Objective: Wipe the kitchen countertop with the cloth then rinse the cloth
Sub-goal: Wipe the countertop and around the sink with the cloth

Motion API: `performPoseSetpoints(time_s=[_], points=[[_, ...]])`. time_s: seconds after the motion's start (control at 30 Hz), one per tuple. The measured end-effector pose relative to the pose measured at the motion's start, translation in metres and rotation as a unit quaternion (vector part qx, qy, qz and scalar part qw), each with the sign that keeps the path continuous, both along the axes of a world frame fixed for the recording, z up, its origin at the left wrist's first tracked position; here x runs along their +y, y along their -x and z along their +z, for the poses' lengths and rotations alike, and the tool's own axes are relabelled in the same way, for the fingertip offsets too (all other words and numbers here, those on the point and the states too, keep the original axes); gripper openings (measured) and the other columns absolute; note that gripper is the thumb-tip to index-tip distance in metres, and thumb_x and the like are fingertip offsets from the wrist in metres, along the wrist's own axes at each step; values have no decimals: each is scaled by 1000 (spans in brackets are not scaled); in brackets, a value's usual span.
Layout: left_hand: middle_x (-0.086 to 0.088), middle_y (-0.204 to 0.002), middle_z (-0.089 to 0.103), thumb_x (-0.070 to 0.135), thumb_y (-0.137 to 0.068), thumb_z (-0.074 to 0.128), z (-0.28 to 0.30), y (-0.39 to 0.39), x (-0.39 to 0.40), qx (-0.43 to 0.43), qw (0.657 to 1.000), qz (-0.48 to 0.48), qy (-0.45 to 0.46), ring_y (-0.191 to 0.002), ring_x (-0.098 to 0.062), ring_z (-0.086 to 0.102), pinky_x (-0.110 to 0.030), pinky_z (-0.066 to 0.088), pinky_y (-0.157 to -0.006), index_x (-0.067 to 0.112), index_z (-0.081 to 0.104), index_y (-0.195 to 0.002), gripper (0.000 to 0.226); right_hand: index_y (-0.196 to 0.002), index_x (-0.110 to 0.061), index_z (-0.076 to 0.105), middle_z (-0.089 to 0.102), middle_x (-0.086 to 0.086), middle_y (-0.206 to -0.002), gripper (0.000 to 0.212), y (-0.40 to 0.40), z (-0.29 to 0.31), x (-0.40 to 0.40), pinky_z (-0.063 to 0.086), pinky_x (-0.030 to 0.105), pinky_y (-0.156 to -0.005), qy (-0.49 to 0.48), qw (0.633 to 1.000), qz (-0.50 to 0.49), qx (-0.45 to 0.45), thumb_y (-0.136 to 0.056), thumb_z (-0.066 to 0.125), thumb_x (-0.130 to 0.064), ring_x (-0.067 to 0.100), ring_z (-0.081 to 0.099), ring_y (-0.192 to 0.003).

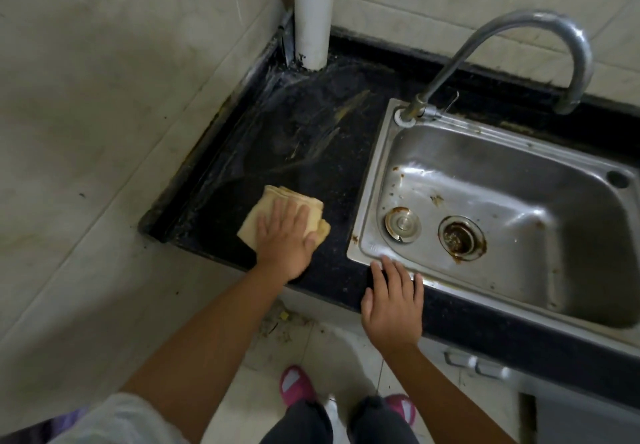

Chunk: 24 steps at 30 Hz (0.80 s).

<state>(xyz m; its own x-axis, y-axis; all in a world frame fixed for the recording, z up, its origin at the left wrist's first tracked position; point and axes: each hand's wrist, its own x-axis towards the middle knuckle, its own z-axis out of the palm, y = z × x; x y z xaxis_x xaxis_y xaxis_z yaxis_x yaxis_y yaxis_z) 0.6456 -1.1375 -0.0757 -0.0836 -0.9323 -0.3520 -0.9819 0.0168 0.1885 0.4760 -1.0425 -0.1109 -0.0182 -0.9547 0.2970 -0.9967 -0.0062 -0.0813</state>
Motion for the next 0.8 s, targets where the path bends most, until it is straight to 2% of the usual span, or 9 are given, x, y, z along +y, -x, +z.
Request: performPoseSetpoints(time_s=[0.1, 0.23, 0.3, 0.4, 0.43, 0.5, 0.57, 0.73, 0.8], points=[[-1, -155, -13, 45, -96, 15, -4, 8, 27, -8, 998, -63, 15, -141, -22, -16, -43, -11, -112, 23, -4, -147, 59, -114, -9, 56, 65, 14, -116, 42, 0, 2, 3, 27, 47, -99, 0, 1000, -2, 3, -81, 38, -26, 24, 43, -114], [2, -155, -11, 54, -69, -17, -6, -3, 37, -20, 992, -118, 31, -141, -21, -16, -39, -13, -112, 26, -2, -147, 84, -118, -10, 50, 64, 15, -117, 42, -2, 6, -4, 24, 46, -101, -18, 1000, -4, -12, -91, 30, -36, 25, 41, -115], [1, -156, -3, 54, -65, -15, -7, -13, 36, -6, 991, -128, 33, -143, -21, -9, -39, -11, -111, 26, 7, -147, 89, -119, -10, 49, 63, 14, -119, 55, -5, 7, -3, 22, 45, -103, -55, 998, -10, -17, -96, 15, -47, 25, 40, -117], [-4, -148, 33, 52, -76, 8, -2, -20, 33, -25, 987, -145, 67, -138, -29, 26, -49, 18, -109, 22, 40, -138, 76, -116, -7, 59, 63, 14, -119, 71, -9, 9, 5, 20, 45, -104, -92, 995, -17, -20, -95, 9, -54, 25, 39, -118], [-5, -148, 34, 52, -77, 10, -3, -22, 29, -26, 988, -135, 69, -138, -29, 27, -49, 20, -109, 21, 41, -137, 74, -115, -7, 60, 63, 14, -119, 73, -10, 9, 8, 20, 44, -104, -97, 995, -21, -22, -94, 9, -54, 25, 39, -118], [-2, -156, 9, 53, -83, 8, -5, -27, 17, -24, 994, -102, 44, -143, -24, 5, -45, 6, -114, 24, 18, -146, 70, -115, -7, 62, 63, 14, -119, 74, -10, 9, 9, 17, 42, -107, -101, 994, -25, -28, -95, 9, -55, 25, 39, -119], [-1, -156, -5, 46, -95, 19, -4, -29, 2, -30, 998, -55, 17, -143, -23, -6, -43, -2, -114, 25, 3, -147, 59, -115, -7, 62, 63, 13, -120, 74, -10, 11, 7, 10, 39, -110, -106, 994, -26, -31, -95, 9, -54, 25, 39, -119], [-2, -156, -10, 40, -98, 19, -3, -2, 3, -13, 1000, 10, 19, -142, -23, -10, -45, -5, -113, 23, -3, -147, 57, -114, -6, 62, 63, 13, -119, 73, -7, 15, -1, 7, 39, -110, -122, 991, -29, -36, -95, 8, -53, 25, 39, -118], [1, -156, -10, 47, -90, 2, -4, 16, 23, -8, 1000, -8, 15, -142, -22, -10, -45, -6, -113, 24, -2, -147, 61, -113, -6, 62, 64, 14, -119, 73, -4, 16, 1, 12, 40, -110, -135, 990, -29, -40, -95, 8, -52, 26, 40, -117]])
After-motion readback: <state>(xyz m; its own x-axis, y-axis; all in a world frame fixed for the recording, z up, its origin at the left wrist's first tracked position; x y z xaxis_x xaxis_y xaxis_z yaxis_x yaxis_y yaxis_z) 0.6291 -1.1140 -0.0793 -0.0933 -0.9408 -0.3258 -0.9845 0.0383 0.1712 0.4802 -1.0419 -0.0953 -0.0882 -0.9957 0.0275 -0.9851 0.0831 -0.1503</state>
